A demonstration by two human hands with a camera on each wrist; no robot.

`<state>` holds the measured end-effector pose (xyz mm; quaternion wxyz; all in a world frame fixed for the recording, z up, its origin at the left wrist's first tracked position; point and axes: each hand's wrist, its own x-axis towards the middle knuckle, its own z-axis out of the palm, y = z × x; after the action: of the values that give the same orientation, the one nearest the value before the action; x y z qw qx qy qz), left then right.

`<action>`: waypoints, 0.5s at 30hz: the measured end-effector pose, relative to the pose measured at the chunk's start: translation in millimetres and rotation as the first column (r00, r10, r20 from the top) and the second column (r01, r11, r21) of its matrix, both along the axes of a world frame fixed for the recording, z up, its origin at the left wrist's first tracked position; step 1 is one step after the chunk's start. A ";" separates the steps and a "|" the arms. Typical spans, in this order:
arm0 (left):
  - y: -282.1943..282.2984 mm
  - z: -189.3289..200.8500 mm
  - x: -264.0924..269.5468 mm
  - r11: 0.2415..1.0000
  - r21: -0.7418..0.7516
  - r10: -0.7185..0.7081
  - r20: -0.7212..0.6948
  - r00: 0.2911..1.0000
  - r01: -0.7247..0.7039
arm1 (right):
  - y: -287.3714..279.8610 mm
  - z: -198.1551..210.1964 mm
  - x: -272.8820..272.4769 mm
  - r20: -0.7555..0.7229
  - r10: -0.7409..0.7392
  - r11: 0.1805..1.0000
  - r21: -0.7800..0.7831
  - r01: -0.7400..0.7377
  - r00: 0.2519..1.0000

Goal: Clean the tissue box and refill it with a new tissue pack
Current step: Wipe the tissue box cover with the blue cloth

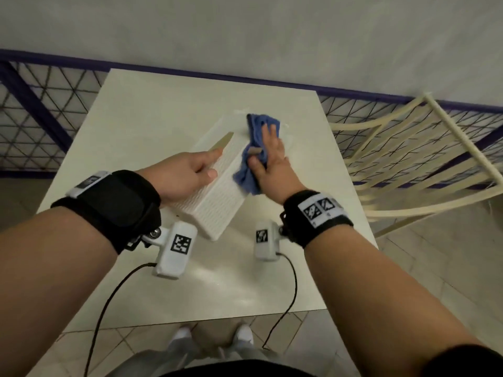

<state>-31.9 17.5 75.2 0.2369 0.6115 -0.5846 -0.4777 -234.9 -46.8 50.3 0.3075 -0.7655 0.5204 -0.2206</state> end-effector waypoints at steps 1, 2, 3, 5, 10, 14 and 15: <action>1.9 0.3 -0.2 1.000 -0.002 0.000 -0.013 1.000 0.000 | -10.9 4.6 -1.6 -0.010 -0.050 0.999 0.006 0.050 0.999; 2.7 -0.4 -0.6 1.000 0.003 0.005 -0.036 0.999 -0.005 | -17.3 7.5 -0.3 -0.014 -0.083 0.997 -0.007 0.083 0.996; 2.6 -0.6 -1.9 1.000 0.005 0.018 -0.064 0.998 -0.018 | -17.1 10.3 3.3 0.001 -0.090 0.995 -0.029 0.090 0.996; -1.2 -3.0 -4.3 0.996 0.005 0.087 -0.129 0.988 -0.087 | -1.0 8.6 15.7 0.063 -0.026 0.998 -0.063 0.030 0.998; -13.8 2.9 -3.3 0.960 -0.017 0.269 -0.211 0.940 -0.278 | 82.5 -25.3 35.0 0.179 0.334 0.939 -0.146 -0.310 0.926; -4.9 3.1 -5.9 0.976 -0.061 0.197 -0.173 0.965 -0.210 | 50.9 -28.9 24.9 0.187 0.311 0.941 -0.202 -0.273 0.932; -1.4 2.5 -6.7 0.982 -0.078 0.158 -0.156 0.975 -0.172 | 34.8 -22.9 20.5 0.190 0.251 0.958 -0.189 -0.215 0.949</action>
<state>-38.6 16.1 77.7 0.3464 0.6091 -0.5335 -0.4737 -214.4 -11.9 27.4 0.3203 -0.8167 0.3701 -0.3055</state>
